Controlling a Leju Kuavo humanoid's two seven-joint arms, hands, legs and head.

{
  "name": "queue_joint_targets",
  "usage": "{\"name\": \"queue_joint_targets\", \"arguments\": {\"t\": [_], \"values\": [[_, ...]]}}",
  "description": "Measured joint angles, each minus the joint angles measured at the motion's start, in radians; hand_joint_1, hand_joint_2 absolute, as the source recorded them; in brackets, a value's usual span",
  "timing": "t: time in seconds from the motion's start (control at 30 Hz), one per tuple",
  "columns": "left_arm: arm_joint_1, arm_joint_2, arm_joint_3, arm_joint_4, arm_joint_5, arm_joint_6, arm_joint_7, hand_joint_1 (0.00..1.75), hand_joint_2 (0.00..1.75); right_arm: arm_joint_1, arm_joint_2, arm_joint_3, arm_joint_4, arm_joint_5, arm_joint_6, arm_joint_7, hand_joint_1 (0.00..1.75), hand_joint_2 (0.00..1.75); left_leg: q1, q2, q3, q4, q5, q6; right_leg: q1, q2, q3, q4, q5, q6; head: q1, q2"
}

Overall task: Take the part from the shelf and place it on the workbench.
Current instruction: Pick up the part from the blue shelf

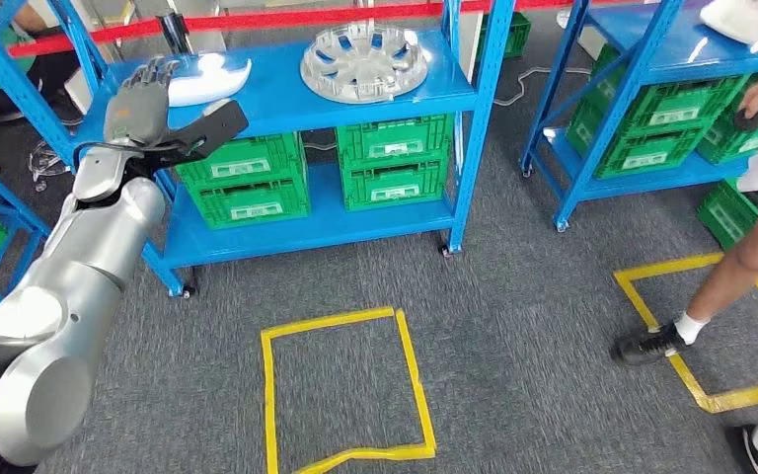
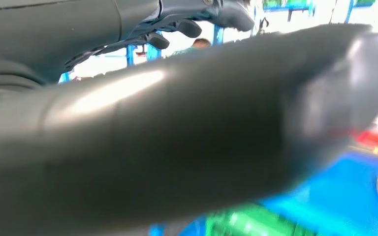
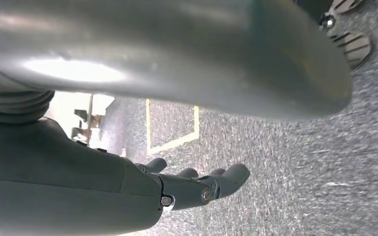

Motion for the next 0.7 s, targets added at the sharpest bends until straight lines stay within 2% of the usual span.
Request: {"name": "queue_joint_targets", "arguments": {"t": [0.03,0.07,0.1,0.13,0.17,0.2,0.23,0.27,0.3,0.33,0.37,0.4,0.43,0.47,0.5,0.53,0.57,0.6,0.63,0.7], "values": [[-0.008,-0.001,-0.001,0.0,0.001,0.0,0.0,0.0,0.0,-0.003,-0.001,0.0,0.0,0.0,0.0,0.006,0.0,0.0,0.002,0.0,0.02,-0.001,-0.014,0.005,-0.001,-0.006,-0.045,0.069,0.025,0.006,0.0,0.0],[-0.01,-0.003,-0.001,0.0,0.001,0.0,-0.001,0.0,0.0,-0.006,-0.001,0.0,0.0,0.0,0.0,0.008,0.0,0.0,0.004,0.001,0.04,-0.003,-0.03,0.008,-0.004,-0.012,-0.1,0.138,0.031,0.011,0.001,0.0],[-0.008,-0.005,-0.002,0.0,0.001,0.0,-0.001,0.0,0.0,-0.007,-0.001,0.0,0.0,0.0,0.0,0.007,0.0,0.0,0.005,0.002,0.06,-0.003,-0.049,0.011,-0.006,-0.017,-0.155,0.191,0.016,0.016,0.004,0.0],[-0.003,-0.007,-0.002,0.0,0.002,0.001,0.0,0.0,0.0,-0.007,-0.001,0.0,0.0,0.001,0.0,0.004,0.0,0.0,0.005,0.001,0.081,-0.004,-0.068,0.011,-0.008,-0.018,-0.203,0.22,-0.022,0.02,0.004,0.0],[0.001,-0.009,-0.004,0.001,0.002,0.001,0.001,0.0,0.0,-0.006,-0.002,0.0,0.0,0.002,0.0,0.003,0.0,0.0,0.006,0.0,0.102,-0.004,-0.088,0.011,-0.009,-0.019,-0.242,0.225,-0.072,0.023,0.005,0.0],[0.005,-0.011,-0.005,0.001,0.002,0.002,0.002,0.0,0.0,-0.004,-0.002,-0.001,0.0,0.002,0.0,0.003,0.0,0.0,0.008,0.0,0.125,-0.004,-0.109,0.009,-0.01,-0.02,-0.273,0.21,-0.115,0.024,0.005,0.0],[0.008,-0.011,-0.007,0.001,0.002,0.003,0.005,0.0,0.0,-0.003,-0.003,-0.001,0.0,0.004,0.0,0.004,0.0,0.0,0.01,-0.001,0.151,-0.004,-0.131,0.007,-0.01,-0.021,-0.295,0.175,-0.131,0.025,0.006,0.0],[0.01,-0.012,-0.01,0.002,0.002,0.004,0.009,0.0,0.0,0.0,-0.003,-0.001,0.0,0.006,0.0,0.005,0.0,0.0,0.012,-0.001,0.18,-0.004,-0.155,0.003,-0.01,-0.023,-0.309,0.121,-0.103,0.025,0.007,0.0],[0.013,-0.011,-0.014,0.004,0.002,0.006,0.015,0.0,0.0,0.004,-0.003,-0.001,0.0,0.009,0.0,0.004,0.0,0.0,0.012,0.0,0.205,-0.004,-0.179,0.0,-0.01,-0.027,-0.317,0.053,-0.015,0.024,0.007,0.0],[0.016,-0.011,-0.018,0.007,0.001,0.009,0.023,0.0,0.0,0.008,-0.004,-0.001,0.001,0.012,0.0,0.001,0.0,0.0,0.012,-0.001,0.23,-0.003,-0.204,-0.005,-0.009,-0.031,-0.319,-0.006,0.087,0.02,0.008,0.0],[0.02,-0.009,-0.023,0.009,-0.001,0.012,0.034,0.0,0.0,0.011,-0.004,-0.002,0.002,0.016,0.0,-0.003,0.0,0.0,0.011,-0.002,0.249,-0.006,-0.227,-0.011,-0.006,-0.034,-0.316,-0.044,0.17,0.013,0.007,0.0],[0.021,-0.006,-0.028,0.009,-0.002,0.014,0.046,0.0,0.0,0.012,-0.005,-0.002,0.003,0.02,0.001,-0.005,0.0,0.0,0.009,-0.003,0.269,-0.01,-0.242,-0.018,-0.005,-0.035,-0.31,-0.061,0.218,0.004,0.007,0.0],[0.019,-0.002,-0.032,0.006,-0.004,0.017,0.056,0.0,0.0,0.009,-0.005,-0.002,0.003,0.023,0.001,-0.003,0.0,0.0,0.009,-0.003,0.282,-0.009,-0.248,-0.025,-0.003,-0.036,-0.302,-0.058,0.215,-0.005,0.007,0.0],[0.013,0.003,-0.034,0.002,-0.004,0.019,0.069,0.0,0.0,0.006,-0.005,-0.002,0.003,0.028,0.002,0.002,0.0,0.0,0.009,-0.002,0.276,0.011,-0.238,-0.033,-0.004,-0.034,-0.29,-0.056,0.199,-0.014,0.006,0.0],[0.006,0.008,-0.036,-0.002,-0.002,0.022,0.08,0.0,0.0,0.002,-0.005,-0.003,0.003,0.031,0.004,0.009,0.0,0.0,0.01,0.0,0.255,0.056,-0.211,-0.039,-0.007,-0.033,-0.276,-0.06,0.186,-0.023,0.005,0.0],[0.002,0.013,-0.038,-0.003,0.0,0.025,0.091,0.0,0.0,-0.001,-0.006,-0.003,0.003,0.034,0.006,0.013,0.0,0.0,0.011,0.003,0.213,0.12,-0.182,-0.044,-0.009,-0.032,-0.257,-0.066,0.173,-0.03,0.005,0.0],[0.002,0.02,-0.04,-0.002,0.002,0.027,0.104,0.0,0.0,-0.003,-0.006,-0.003,0.003,0.038,0.01,0.013,0.0,0.0,0.012,0.006,0.161,0.191,-0.165,-0.048,-0.012,-0.03,-0.234,-0.074,0.159,-0.035,0.004,0.0],[0.01,0.027,-0.042,0.0,0.004,0.027,0.115,0.0,0.0,-0.003,-0.007,-0.003,0.003,0.041,0.014,0.012,0.0,0.0,0.015,0.009,0.113,0.247,-0.173,-0.052,-0.012,-0.028,-0.209,-0.081,0.142,-0.038,0.004,0.0],[0.019,0.035,-0.043,0.004,0.005,0.028,0.123,0.0,0.0,-0.003,-0.008,-0.003,0.003,0.044,0.016,0.01,0.0,0.0,0.018,0.011,0.069,0.28,-0.205,-0.055,-0.013,-0.024,-0.182,-0.089,0.125,-0.039,0.003,0.0],[0.033,0.049,-0.043,0.009,0.006,0.028,0.132,0.0,0.0,0.0,-0.008,-0.003,0.003,0.047,0.018,0.008,0.0,0.0,0.023,0.012,0.002,0.282,-0.3,-0.059,-0.013,-0.017,-0.126,-0.1,0.088,-0.038,0.003,0.0]]}}
